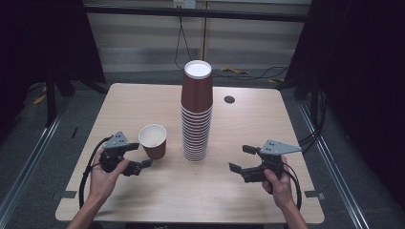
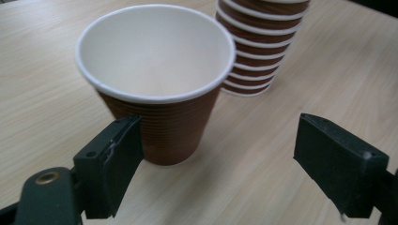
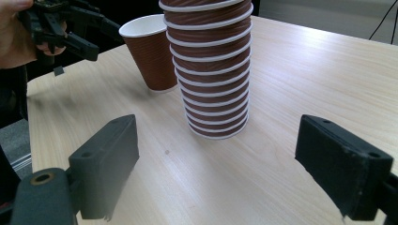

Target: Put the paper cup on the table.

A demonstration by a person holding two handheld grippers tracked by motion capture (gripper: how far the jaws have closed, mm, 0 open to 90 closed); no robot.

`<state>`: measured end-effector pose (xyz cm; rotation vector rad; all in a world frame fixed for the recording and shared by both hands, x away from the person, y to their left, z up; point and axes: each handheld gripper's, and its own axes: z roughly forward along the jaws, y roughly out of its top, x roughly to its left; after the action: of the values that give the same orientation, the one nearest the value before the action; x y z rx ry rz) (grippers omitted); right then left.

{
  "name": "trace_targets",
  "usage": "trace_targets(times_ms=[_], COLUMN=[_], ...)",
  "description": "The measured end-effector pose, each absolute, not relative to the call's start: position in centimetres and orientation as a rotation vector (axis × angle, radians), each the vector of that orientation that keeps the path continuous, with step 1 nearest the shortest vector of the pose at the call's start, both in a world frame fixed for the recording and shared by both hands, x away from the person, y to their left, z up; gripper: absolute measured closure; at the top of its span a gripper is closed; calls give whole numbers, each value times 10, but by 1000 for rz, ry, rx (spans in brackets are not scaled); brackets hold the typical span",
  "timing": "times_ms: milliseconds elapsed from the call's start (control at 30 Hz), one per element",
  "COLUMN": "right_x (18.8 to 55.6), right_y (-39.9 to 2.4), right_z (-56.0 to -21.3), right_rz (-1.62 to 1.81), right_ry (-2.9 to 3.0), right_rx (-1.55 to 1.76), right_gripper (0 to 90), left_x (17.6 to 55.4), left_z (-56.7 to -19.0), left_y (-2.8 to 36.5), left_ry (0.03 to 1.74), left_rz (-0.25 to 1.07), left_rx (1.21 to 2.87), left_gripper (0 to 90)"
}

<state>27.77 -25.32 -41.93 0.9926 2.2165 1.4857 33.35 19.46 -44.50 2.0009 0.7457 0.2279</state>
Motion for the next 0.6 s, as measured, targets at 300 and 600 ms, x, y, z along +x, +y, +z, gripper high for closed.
trace_targets(times_ms=[300,600], right_x=[277,275], right_y=[-253,-252], right_z=[-421,-425], right_rz=[1476,1467], right_ry=[2215,2211], right_rx=[992,998], right_gripper=[136,136], left_x=[314,300], left_z=[-451,-464], left_y=[179,161], left_ry=[692,672], left_rz=[225,193], left_rx=[1956,1918], left_gripper=[158,158])
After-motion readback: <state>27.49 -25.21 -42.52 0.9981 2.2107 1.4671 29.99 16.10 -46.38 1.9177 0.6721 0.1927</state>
